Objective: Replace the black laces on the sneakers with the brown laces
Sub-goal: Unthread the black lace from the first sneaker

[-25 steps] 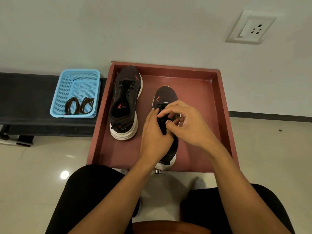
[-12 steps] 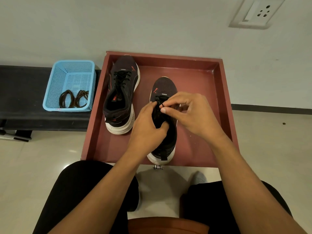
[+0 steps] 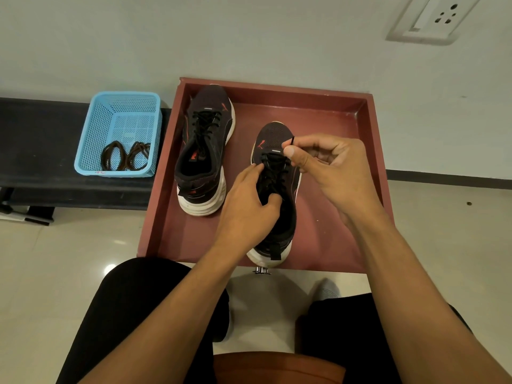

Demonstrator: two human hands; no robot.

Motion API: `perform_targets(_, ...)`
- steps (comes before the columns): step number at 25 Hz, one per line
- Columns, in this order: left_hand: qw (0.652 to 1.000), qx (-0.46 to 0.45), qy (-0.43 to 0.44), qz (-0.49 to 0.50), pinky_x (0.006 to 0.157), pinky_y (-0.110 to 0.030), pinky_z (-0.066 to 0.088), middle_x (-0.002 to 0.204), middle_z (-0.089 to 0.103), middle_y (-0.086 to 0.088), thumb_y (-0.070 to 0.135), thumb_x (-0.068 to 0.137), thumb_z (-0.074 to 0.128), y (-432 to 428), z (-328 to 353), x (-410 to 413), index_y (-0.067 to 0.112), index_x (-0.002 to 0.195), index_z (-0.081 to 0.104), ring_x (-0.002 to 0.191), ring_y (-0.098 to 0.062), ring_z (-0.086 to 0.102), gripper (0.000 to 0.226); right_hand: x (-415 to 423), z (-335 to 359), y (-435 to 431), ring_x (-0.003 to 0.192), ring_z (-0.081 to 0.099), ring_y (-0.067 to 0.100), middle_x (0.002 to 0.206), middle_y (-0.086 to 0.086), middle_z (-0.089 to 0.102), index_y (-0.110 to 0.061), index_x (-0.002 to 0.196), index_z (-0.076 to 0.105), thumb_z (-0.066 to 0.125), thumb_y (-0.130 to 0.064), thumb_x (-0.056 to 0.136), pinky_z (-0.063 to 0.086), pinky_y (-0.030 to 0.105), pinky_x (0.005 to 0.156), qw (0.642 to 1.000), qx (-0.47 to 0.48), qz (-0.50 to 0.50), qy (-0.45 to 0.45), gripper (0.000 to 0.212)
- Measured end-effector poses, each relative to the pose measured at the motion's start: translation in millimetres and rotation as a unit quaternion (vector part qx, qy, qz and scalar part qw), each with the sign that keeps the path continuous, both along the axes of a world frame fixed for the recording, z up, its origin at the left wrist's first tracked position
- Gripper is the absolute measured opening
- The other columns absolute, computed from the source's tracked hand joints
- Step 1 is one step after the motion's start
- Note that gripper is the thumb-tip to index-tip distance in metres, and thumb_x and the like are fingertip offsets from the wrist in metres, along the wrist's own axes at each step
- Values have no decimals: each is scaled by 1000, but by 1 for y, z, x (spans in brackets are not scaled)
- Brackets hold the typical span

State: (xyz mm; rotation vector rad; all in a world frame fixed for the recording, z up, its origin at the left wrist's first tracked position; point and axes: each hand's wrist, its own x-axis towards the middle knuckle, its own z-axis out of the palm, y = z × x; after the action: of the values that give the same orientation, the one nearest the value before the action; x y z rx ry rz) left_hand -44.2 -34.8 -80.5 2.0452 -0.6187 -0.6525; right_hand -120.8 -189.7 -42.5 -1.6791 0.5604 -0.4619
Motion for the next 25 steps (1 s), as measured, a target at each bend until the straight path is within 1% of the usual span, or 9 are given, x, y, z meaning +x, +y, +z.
perform_targets(3, 997, 9, -69, 18, 109, -25, 44, 144, 52, 10, 26, 85, 78, 9, 5, -1, 27, 145, 53, 128, -6, 54, 65, -2, -2, -2, 86, 76, 8, 94, -3, 81, -15, 106, 82, 83, -19, 90, 59, 28, 84, 1000, -5, -4, 11, 16)
perform_targets(5, 992, -8, -123, 29, 94, -16, 48, 125, 58, 14, 26, 81, 86, 15, 11, -2, 31, 131, 64, 108, -1, 60, 54, -2, -3, -4, 88, 76, 8, 95, -3, 82, -14, 106, 82, 83, -19, 90, 59, 28, 85, 1000, -5, -7, 16, 17)
perform_targets(7, 989, -34, -142, 33, 81, -16, 52, 102, 66, 16, 26, 82, 88, 16, 17, -3, 30, 110, 74, 89, -3, 64, 32, -1, -3, -6, 88, 76, 7, 95, -4, 82, -13, 106, 81, 82, -19, 91, 59, 27, 85, 1000, 0, -9, 15, 17)
perform_targets(9, 989, -51, -134, 41, 76, -20, 54, 88, 71, 16, 24, 84, 87, 16, 21, -4, 28, 96, 80, 82, -5, 67, 15, -1, -4, -6, 87, 76, 6, 94, -3, 82, -11, 106, 81, 82, -18, 91, 58, 25, 83, 1000, 4, -11, 14, 17)
perform_targets(13, 990, -60, -87, 90, 73, -12, 53, 83, 74, 18, 26, 86, 85, 23, 29, 0, 29, 90, 80, 79, 0, 70, 7, -4, -6, -10, 84, 74, 7, 93, 0, 81, -11, 107, 81, 83, -19, 90, 57, 23, 78, 999, 15, -36, 12, 18)
perform_targets(16, 983, -107, -50, 139, 75, -23, 59, 83, 76, 16, 28, 89, 82, 28, 34, 8, 28, 92, 79, 77, -3, 72, 4, -5, -4, -18, 80, 72, 12, 91, 3, 80, -13, 106, 81, 82, -19, 91, 56, 25, 73, 997, 29, -72, 1, 16)
perform_targets(19, 970, -155, -34, 182, 74, -35, 63, 87, 76, 9, 28, 93, 80, 31, 38, 12, 24, 97, 78, 76, -12, 72, 6, -10, -2, -26, 78, 68, 11, 89, 3, 77, -9, 108, 79, 80, -18, 93, 55, 23, 72, 990, 63, -124, -26, 18)
perform_targets(22, 963, -179, -21, 201, 70, -29, 62, 89, 76, 4, 26, 95, 77, 33, 40, 14, 19, 102, 76, 72, -14, 71, 10, -15, -2, -32, 80, 67, 11, 94, 6, 77, -11, 108, 80, 81, -21, 93, 55, 25, 72, 981, 82, -173, -29, 18)
perform_targets(25, 963, -185, -7, 195, 70, -28, 62, 90, 76, 2, 24, 96, 76, 31, 37, 14, 18, 103, 75, 74, -13, 71, 9, -14, -5, -34, 76, 65, 11, 91, 5, 77, -15, 107, 81, 81, -24, 93, 55, 26, 71, 981, 89, -170, -6, 17)
